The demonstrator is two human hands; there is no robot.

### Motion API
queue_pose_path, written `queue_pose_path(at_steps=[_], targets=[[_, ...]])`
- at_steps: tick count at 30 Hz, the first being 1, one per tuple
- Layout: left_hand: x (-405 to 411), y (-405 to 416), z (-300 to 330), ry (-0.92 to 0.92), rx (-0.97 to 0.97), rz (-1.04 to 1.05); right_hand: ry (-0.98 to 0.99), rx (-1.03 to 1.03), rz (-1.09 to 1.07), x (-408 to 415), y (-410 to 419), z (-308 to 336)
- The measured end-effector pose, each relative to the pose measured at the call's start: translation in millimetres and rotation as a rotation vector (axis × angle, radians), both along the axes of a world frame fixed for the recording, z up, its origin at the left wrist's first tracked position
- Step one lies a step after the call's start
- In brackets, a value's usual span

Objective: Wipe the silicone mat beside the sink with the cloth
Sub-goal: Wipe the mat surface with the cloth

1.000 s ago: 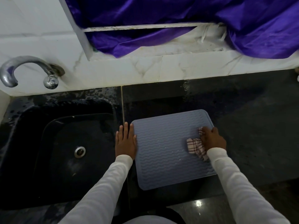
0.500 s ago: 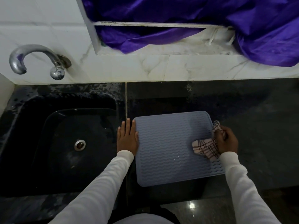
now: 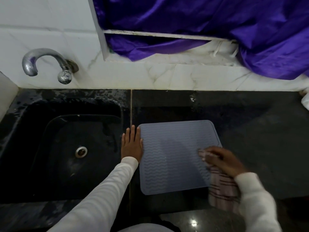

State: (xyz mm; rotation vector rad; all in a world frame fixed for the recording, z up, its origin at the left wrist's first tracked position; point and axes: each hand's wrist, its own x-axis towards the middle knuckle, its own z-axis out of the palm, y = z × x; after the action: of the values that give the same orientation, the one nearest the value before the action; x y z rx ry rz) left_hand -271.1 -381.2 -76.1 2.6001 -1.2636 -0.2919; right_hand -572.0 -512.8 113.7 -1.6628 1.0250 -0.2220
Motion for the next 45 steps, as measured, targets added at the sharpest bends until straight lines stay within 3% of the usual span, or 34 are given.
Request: queue_pose_path(at_steps=[2, 4, 7, 10, 21, 35, 38, 45], targets=[[0.4, 0.3, 0.0, 0.0, -0.003, -0.005, 0.089, -0.078, 0.102, 36.1, 16.2, -45.7], [0.6, 0.5, -0.5, -0.002, -0.002, -0.01, 0.175, -0.313, 0.129, 72.6, 42.1, -93.9], [0.8, -0.5, -2.2, -0.005, -0.007, -0.011, 0.237, -0.538, 0.075, 114.6, 66.3, -139.7], [1.9, -1.2, -5.4, -0.016, -0.022, 0.003, 0.241, -0.646, -0.016, 147.7, 76.3, -138.3], [3.7, 0.5, -9.7, -0.064, 0.044, -0.023, 0.53, -0.906, 0.324, 175.8, 76.5, -148.3], [1.9, -1.2, 1.9, -0.017, 0.035, -0.019, 0.816, -0.753, -0.149, 28.5, -68.2, -137.8], [2.1, -1.6, 1.7, -0.021, 0.047, -0.016, 0.809, -0.709, -0.289, -5.4, -101.7, -137.8], [2.1, -2.5, 3.3, -0.038, 0.066, -0.029, 0.756, -0.658, -0.38, -8.1, -113.5, -142.3]])
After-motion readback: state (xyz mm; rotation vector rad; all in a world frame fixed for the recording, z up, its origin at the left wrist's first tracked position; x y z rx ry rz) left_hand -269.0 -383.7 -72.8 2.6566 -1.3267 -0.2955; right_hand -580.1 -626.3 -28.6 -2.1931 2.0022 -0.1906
